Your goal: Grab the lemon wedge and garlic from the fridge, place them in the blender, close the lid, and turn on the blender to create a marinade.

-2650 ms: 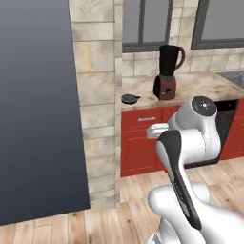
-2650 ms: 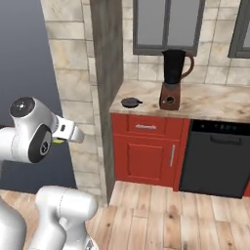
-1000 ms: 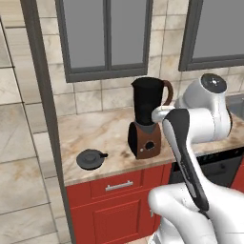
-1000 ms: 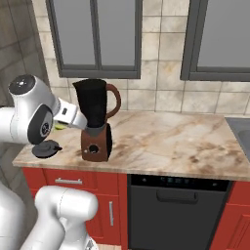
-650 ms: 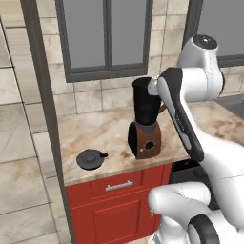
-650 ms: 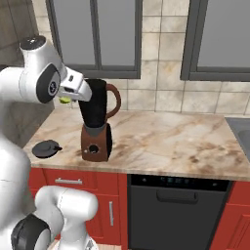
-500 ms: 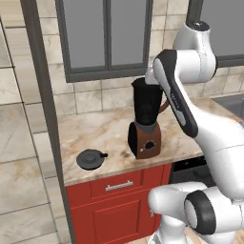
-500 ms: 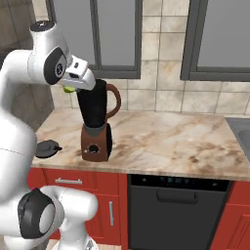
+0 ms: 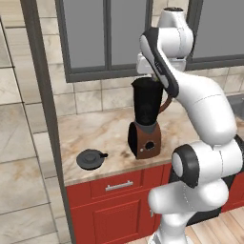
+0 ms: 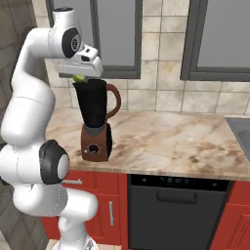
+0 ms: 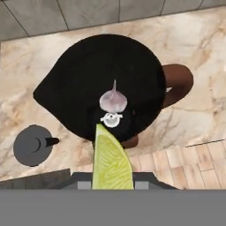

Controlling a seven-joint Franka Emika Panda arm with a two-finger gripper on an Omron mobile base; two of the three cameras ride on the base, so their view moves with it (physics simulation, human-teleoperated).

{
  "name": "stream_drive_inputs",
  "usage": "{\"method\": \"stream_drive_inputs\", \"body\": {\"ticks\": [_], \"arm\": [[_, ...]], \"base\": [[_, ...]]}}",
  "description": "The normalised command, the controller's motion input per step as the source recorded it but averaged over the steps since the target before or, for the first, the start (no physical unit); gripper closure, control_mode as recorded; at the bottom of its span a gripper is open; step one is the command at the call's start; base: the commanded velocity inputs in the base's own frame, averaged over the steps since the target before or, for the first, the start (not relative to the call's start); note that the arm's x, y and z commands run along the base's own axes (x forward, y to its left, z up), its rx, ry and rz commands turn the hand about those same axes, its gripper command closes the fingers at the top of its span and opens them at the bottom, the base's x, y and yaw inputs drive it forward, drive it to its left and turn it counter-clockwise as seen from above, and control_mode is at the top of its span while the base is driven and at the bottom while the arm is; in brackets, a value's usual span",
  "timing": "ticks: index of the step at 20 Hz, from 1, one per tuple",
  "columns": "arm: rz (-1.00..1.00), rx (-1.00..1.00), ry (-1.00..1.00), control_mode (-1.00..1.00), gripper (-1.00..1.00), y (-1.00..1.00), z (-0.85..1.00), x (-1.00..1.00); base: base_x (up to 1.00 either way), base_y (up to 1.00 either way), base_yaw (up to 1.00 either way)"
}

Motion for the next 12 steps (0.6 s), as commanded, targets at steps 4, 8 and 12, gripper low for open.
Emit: {"method": "stream_drive_inputs", "body": {"ticks": [4,8,12], "arm": [[0.00,-0.01,0.00,-1.00,1.00,0.00,-0.72,0.64],[0.00,-0.07,0.00,-1.00,1.00,0.00,-0.52,0.59],[0.00,-0.03,-0.01,-1.00,1.00,0.00,-0.10,0.39]], "base": [[0.00,0.00,0.00],[0.00,0.00,0.00],[0.00,0.00,0.00]]}}
